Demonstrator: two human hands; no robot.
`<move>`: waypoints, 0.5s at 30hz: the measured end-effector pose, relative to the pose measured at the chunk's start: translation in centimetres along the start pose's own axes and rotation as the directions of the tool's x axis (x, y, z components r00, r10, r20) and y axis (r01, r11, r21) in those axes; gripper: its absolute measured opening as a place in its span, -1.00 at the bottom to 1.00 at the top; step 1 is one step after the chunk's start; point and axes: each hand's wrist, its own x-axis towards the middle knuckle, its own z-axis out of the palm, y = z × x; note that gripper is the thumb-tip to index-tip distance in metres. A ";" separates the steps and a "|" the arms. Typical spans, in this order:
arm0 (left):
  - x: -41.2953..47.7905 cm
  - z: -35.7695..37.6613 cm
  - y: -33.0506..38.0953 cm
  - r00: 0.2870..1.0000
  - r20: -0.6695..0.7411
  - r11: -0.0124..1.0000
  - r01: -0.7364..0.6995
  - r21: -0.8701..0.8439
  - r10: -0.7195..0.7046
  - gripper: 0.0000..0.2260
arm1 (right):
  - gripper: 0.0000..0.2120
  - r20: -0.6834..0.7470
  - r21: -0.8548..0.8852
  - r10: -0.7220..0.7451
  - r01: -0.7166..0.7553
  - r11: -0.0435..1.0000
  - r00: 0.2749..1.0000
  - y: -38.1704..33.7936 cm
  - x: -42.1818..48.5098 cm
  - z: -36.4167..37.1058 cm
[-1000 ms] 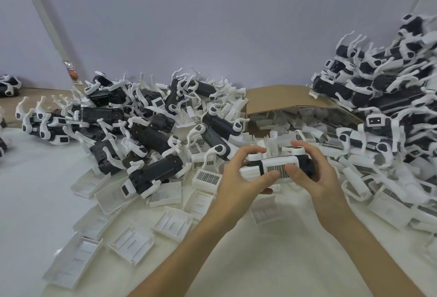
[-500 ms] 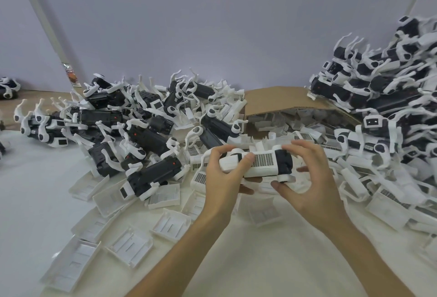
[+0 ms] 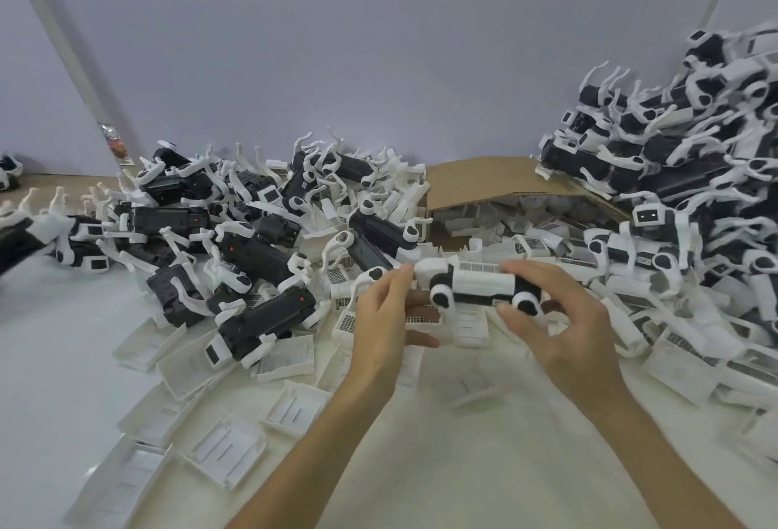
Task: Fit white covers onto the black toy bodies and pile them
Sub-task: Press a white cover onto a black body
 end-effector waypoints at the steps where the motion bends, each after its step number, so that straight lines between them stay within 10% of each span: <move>1: 0.0 -0.1 -0.1 0.999 -0.015 0.999 -0.032 0.041 0.032 -0.72 | -0.69 -0.033 0.074 0.069 -0.067 0.995 0.997 0.1 0.2 -0.2; 4: -0.1 -0.1 -0.4 0.994 -0.038 0.985 -0.092 0.144 0.098 -0.74 | -0.86 -0.115 0.349 0.323 -0.266 0.899 0.939 0.1 0.9 -0.7; 7: -0.3 0.1 -0.9 0.988 -0.015 0.947 -0.141 0.288 0.152 -0.76 | -0.71 0.116 0.580 0.506 -0.472 0.664 0.855 0.1 1.1 -1.3; 15: -0.4 0.2 -2.4 0.962 0.067 0.793 -0.256 0.552 0.264 -0.74 | -0.49 0.513 0.602 0.422 -0.664 0.444 0.747 0.3 1.0 -1.1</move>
